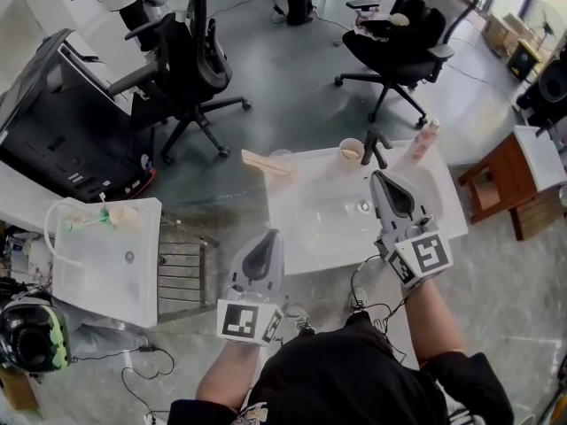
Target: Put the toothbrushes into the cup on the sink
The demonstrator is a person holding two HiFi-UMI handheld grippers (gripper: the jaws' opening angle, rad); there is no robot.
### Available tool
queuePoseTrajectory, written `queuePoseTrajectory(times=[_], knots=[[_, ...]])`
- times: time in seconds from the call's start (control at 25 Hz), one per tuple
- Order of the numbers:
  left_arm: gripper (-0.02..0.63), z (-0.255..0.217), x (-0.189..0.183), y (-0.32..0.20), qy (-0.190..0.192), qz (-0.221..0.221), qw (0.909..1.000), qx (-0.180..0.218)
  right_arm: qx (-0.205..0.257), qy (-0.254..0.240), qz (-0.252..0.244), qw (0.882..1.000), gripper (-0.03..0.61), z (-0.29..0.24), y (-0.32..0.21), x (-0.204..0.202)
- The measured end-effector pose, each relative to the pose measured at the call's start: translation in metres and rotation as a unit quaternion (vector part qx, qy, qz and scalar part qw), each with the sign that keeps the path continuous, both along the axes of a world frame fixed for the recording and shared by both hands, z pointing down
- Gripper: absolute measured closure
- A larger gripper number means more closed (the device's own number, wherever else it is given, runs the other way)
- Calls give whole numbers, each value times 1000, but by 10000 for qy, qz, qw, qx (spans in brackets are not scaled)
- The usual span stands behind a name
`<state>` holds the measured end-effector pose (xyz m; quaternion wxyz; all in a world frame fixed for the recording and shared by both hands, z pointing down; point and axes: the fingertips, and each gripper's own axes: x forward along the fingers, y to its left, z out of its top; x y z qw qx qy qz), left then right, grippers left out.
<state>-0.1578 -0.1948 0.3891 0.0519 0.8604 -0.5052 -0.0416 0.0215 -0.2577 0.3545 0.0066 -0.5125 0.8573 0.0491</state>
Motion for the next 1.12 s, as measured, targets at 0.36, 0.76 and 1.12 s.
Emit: queuePoseTrajectory(times=[0.36, 0.76, 1.12], knots=[[606, 6, 6, 25, 34, 341, 9993, -124, -329, 37, 35, 9994, 572, 17, 64, -10], [606, -16, 63, 80, -115, 232, 9996, -88, -364, -161, -290, 9988, 572, 10, 128, 27], [606, -16, 126, 171, -253, -411, 9988, 81, -483, -230, -895, 9945, 572, 16, 216, 95]])
